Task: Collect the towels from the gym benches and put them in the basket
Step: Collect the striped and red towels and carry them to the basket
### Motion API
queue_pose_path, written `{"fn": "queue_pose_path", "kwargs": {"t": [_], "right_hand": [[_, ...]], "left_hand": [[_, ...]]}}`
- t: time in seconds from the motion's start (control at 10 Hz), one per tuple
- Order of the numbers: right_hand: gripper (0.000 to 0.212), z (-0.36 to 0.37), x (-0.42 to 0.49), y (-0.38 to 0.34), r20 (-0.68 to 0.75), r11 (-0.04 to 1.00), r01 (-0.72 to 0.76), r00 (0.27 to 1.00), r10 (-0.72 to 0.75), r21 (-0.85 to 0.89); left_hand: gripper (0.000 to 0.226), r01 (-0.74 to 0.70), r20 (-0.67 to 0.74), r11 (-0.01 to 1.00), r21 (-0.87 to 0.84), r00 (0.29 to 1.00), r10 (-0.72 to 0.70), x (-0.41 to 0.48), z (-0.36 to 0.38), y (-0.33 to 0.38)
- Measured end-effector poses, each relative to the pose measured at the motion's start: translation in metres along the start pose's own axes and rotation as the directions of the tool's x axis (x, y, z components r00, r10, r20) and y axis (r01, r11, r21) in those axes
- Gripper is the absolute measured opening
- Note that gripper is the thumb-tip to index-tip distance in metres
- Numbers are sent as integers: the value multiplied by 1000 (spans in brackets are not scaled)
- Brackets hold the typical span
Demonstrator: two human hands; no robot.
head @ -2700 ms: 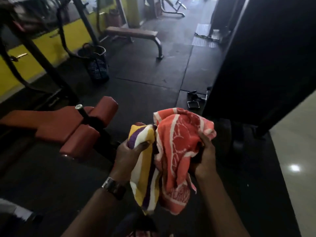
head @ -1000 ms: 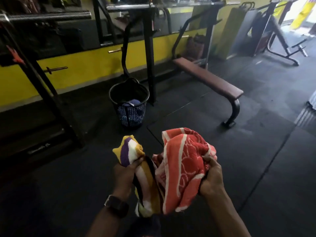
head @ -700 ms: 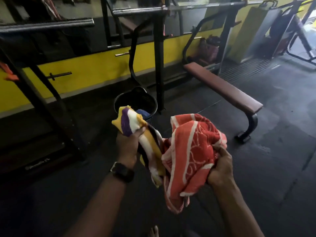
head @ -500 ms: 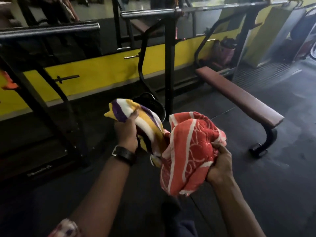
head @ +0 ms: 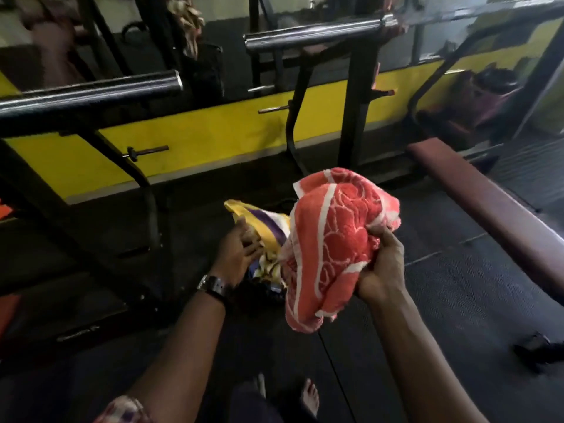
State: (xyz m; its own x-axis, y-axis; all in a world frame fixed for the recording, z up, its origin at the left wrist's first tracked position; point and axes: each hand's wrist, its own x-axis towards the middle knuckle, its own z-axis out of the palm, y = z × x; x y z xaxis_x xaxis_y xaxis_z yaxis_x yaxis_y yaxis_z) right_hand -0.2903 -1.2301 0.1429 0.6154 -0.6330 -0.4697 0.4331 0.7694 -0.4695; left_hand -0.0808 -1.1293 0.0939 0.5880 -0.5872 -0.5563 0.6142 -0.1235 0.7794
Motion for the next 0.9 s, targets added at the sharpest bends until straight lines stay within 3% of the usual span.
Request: {"fn": "queue_pose_path", "kwargs": {"t": [0.2, 0.3, 0.4, 0.5, 0.6, 0.7, 0.9], "right_hand": [[17, 39, 89, -23, 92, 998, 55, 994, -54, -11], [20, 62, 137, -31, 111, 998, 66, 992, -68, 15], [15, 72, 192, -26, 101, 996, 52, 994, -45, -69], [18, 57, 245, 0, -109, 942, -63, 994, 29, -329], [17, 15, 286, 32, -339, 545, -223, 933, -120, -808], [29, -20, 311, 53, -344, 342, -294, 935, -93, -892], [30, -50, 363, 57, -372, 307, -384, 923, 97, -871]], "left_hand": [[40, 100, 18, 987, -127, 995, -98, 73, 7, 23], [34, 108, 9, 985, -135, 994, -107, 115, 7, 43], [30, 98, -28, 993, -64, 995, -100, 151, 1, 54], [27, 140, -73, 990, -15, 987, -141, 175, -6, 57], [29, 172, -126, 985, -1, 977, -171, 191, -13, 57], [36, 185, -178, 983, 18, 968, -178, 197, -17, 60], [46, 209, -317, 978, -12, 927, -202, 207, -13, 44]]}}
